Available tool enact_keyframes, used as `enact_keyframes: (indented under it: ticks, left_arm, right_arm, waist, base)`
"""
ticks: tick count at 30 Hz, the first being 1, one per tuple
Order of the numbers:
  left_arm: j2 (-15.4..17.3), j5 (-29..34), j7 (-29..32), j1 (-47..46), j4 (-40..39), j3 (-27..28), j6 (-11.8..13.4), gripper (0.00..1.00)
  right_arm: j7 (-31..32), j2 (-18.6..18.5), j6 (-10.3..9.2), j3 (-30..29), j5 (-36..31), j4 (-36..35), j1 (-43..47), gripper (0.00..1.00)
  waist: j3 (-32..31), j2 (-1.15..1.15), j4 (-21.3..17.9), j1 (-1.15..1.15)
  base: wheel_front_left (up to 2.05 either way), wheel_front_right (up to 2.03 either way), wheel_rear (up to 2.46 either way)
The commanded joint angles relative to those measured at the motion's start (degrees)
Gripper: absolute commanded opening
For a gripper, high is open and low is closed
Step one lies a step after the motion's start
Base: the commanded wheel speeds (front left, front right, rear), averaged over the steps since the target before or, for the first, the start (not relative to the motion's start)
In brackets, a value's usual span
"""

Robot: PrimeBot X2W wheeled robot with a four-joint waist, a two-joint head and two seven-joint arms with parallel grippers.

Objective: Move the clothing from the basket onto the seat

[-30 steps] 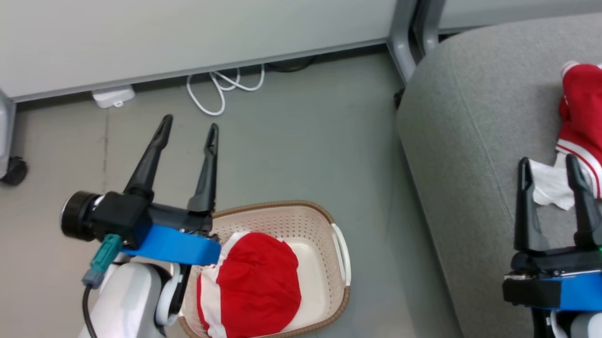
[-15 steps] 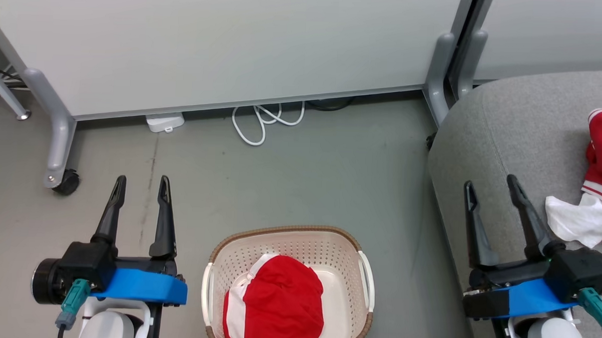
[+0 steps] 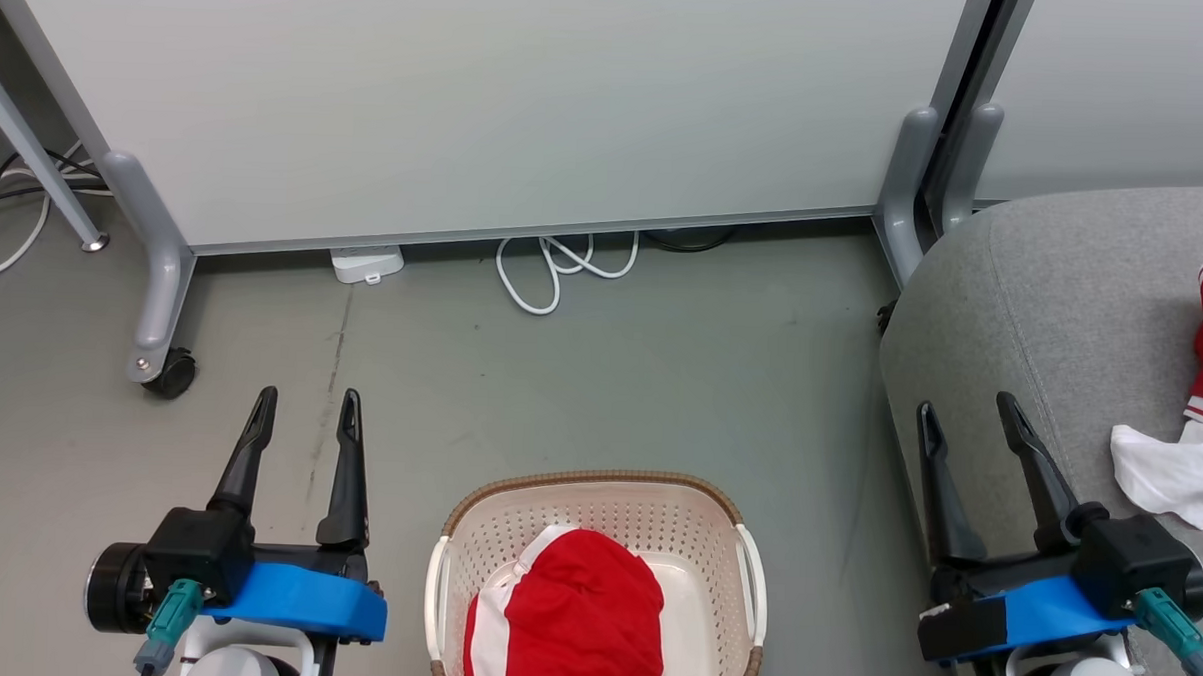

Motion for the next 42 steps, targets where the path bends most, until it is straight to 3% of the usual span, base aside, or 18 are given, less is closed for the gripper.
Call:
enact_keyframes:
  ticks: [1, 17, 23, 30, 42]
  left_arm:
    - [-0.1, 0.2, -0.3, 0.4, 0.2, 0.0, -0.3, 1.0]
    - [-0.2, 0.4, -0.3, -1.2, 0.8, -0.7, -0.7, 1.0]
    - [0.1, 0.3, -0.3, -3.5, 1.8, -3.2, -0.6, 1.0]
    - [3.5, -2.4, -0.3, -12.4, 6.2, -10.5, -0.6, 1.0]
    - [12.8, -5.6, -0.2, -31.6, 20.1, -26.1, -0.6, 1.0]
  right_arm:
    - [0.0, 0.1, 0.01, 0.1, 0.1, 0.2, 1.1, 1.0]
    - [0.0, 0.1, 0.01, 0.8, 0.9, 0.2, 0.5, 1.0]
    - [0.0, 0.1, 0.01, 1.3, 0.8, -0.4, -0.8, 1.0]
    - [0.0, 0.1, 0.01, 2.4, 0.2, -2.8, -4.7, 1.0]
    - [0.0, 0.1, 0.01, 5.0, 1.7, -8.2, -17.3, 1.0]
  waist:
    - [-0.1, 0.0, 0.1, 0.0]
    - [0.5, 0.0, -0.1, 0.0]
    - [2.0, 0.0, -1.0, 0.0]
    - [7.8, 0.0, -3.8, 0.0]
    - [25.6, 0.0, -11.8, 0.0]
  base:
    - [0.0, 0.0, 0.0]
    - [0.0, 0.0, 0.0]
    - [0.0, 0.0, 0.0]
    - [0.0, 0.0, 0.0]
    - [0.0, 0.0, 0.0]
